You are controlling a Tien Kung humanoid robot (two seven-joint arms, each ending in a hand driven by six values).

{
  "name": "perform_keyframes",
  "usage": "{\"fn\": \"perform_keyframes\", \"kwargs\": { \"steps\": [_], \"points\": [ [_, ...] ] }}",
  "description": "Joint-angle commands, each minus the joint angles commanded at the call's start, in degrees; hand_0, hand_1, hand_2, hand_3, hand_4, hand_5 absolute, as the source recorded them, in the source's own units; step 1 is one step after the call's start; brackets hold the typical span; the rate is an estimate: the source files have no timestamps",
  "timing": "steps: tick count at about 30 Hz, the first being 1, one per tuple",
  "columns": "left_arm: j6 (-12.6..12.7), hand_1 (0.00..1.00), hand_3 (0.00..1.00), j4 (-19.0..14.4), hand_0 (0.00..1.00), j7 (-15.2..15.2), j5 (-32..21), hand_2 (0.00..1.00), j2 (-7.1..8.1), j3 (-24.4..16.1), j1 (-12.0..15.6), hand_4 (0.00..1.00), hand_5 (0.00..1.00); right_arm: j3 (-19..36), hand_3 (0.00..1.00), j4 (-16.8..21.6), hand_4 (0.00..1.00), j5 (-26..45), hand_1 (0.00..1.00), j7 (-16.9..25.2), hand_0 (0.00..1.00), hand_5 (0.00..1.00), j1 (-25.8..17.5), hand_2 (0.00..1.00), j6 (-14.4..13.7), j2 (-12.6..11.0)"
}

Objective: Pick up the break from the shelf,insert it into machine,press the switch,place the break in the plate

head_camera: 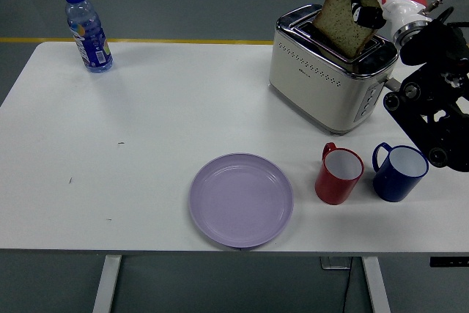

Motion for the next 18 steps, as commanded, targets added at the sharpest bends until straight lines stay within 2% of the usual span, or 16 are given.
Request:
{"fn": "perform_keyframes", "kwargs": {
  "steps": [1,2,7,8,13,14,18],
  "points": [
    [0.00,0.462,0.564,0.00,0.607,0.00,0.01,0.436,0.00,-0.01,-0.02,0.329,0.950,-0.11,0.501,-0.32,0.511,-0.03,0.316,0.13,0.282,0.002,0.09,0.404,-0.01,0.11],
    [-0.01,0.462,0.565,0.00,0.607,-0.01,0.11,0.434,0.00,-0.08,-0.05,0.331,0.951,-0.26,0.544,-0.85,0.498,-0.19,0.408,0.28,0.312,0.002,0.26,0.485,0.12,0.31],
    [0.10,0.462,0.565,0.00,0.607,-0.01,0.59,0.434,0.00,-0.57,-0.07,0.331,0.951,-0.09,0.544,-3.30,0.498,-0.93,0.408,0.90,0.312,0.002,0.92,0.485,1.21,1.51],
    [0.12,0.462,0.565,0.00,0.607,-0.02,0.64,0.434,0.00,-0.62,-0.07,0.330,0.949,-0.07,0.601,-3.55,0.604,-1.12,0.505,0.99,0.482,0.025,1.01,0.562,1.63,1.64],
    [0.29,0.462,0.565,0.00,0.607,-0.09,0.73,0.434,0.00,-0.81,-0.04,0.330,0.949,-0.05,0.601,-4.21,0.604,-1.19,0.505,1.07,0.482,0.025,1.29,0.562,3.63,1.91],
    [0.32,0.461,0.565,0.00,0.607,-0.10,0.72,0.433,0.00,-0.81,-0.04,0.331,0.949,-0.02,0.822,-4.31,0.738,-1.03,0.698,1.13,0.743,0.120,1.33,0.804,3.89,1.96],
    [0.38,0.461,0.565,0.00,0.607,-0.12,0.73,0.433,0.00,-0.75,-0.01,0.331,0.949,-0.01,0.822,-4.82,0.738,-0.08,0.698,1.43,0.743,0.120,1.58,0.804,4.62,2.20]
  ]
}}
